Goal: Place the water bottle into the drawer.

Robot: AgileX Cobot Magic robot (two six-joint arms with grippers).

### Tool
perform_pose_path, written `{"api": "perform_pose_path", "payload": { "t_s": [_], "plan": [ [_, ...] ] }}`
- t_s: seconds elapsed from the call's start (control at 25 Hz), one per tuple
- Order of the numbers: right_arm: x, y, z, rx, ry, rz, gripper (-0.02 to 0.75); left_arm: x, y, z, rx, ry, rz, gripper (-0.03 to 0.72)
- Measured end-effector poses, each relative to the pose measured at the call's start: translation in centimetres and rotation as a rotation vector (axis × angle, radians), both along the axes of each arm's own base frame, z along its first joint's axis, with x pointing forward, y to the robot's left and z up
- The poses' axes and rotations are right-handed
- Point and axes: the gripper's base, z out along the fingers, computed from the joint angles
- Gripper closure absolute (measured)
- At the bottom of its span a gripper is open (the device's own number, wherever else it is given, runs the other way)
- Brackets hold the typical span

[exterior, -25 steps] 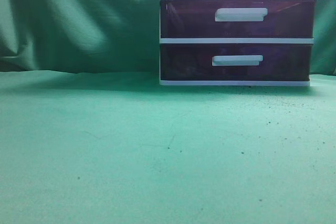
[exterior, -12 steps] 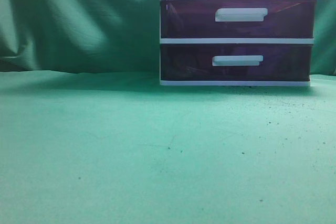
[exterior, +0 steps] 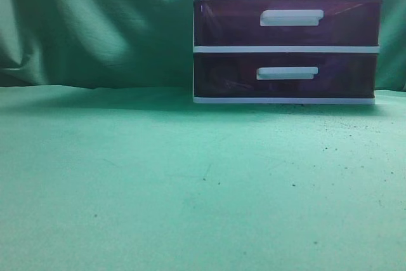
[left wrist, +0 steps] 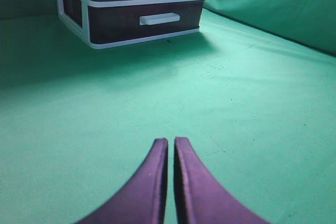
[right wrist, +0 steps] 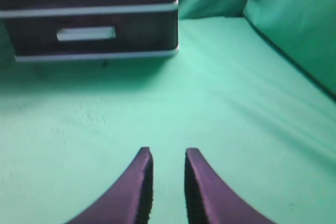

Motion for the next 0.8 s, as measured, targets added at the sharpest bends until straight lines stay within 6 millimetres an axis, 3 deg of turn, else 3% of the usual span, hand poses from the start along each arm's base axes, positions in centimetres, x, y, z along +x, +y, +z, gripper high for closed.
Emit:
{"api": "perform_pose_path", "payload": {
  "t_s": [0.8],
  "plan": [
    [-0.05, -0.02, -0.34, -0.023, 0.026, 0.005, 0.567, 0.00, 0.00, 0.00, 0.000, 0.000, 0.000, 0.688]
  ]
}}
